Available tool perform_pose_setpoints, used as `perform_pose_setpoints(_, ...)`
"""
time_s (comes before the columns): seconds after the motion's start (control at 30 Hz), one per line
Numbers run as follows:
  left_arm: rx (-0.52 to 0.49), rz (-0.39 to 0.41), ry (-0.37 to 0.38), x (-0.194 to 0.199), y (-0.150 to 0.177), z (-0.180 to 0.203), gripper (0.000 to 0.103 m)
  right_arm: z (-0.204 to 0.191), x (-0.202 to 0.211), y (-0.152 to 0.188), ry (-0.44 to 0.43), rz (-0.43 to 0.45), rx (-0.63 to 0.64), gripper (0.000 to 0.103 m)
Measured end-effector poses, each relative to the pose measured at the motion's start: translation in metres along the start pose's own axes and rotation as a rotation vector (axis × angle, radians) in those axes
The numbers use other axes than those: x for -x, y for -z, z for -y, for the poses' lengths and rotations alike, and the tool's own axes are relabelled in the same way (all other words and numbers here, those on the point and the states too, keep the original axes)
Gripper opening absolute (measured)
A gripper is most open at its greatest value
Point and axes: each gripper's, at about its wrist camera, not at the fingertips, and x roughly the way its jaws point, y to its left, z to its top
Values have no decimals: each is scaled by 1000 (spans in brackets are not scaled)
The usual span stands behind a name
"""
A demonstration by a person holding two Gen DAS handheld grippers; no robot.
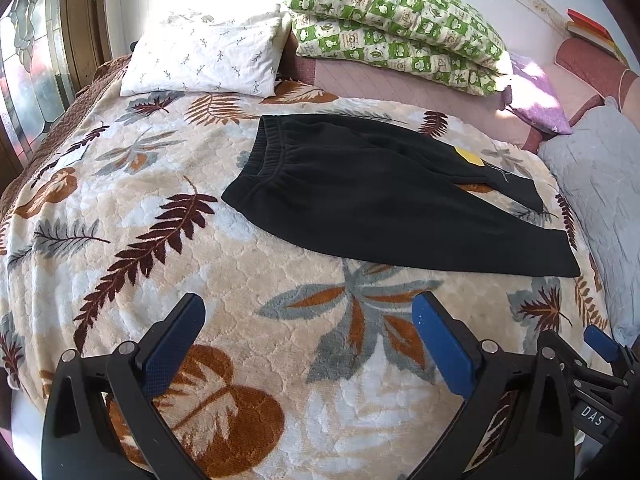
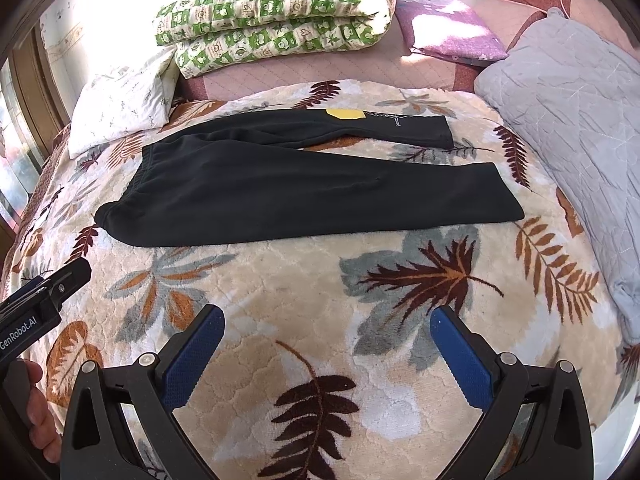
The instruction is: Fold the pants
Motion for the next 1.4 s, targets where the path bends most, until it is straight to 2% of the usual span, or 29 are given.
perform_pose_setpoints(0.77,0,7,-5,1,3,2,103,11,3,2,3,9,-14,103)
perform_pose_setpoints(1.4,7,-26,-20,-11,-3,7,103,14,-10,0,-5,-18,-25,103)
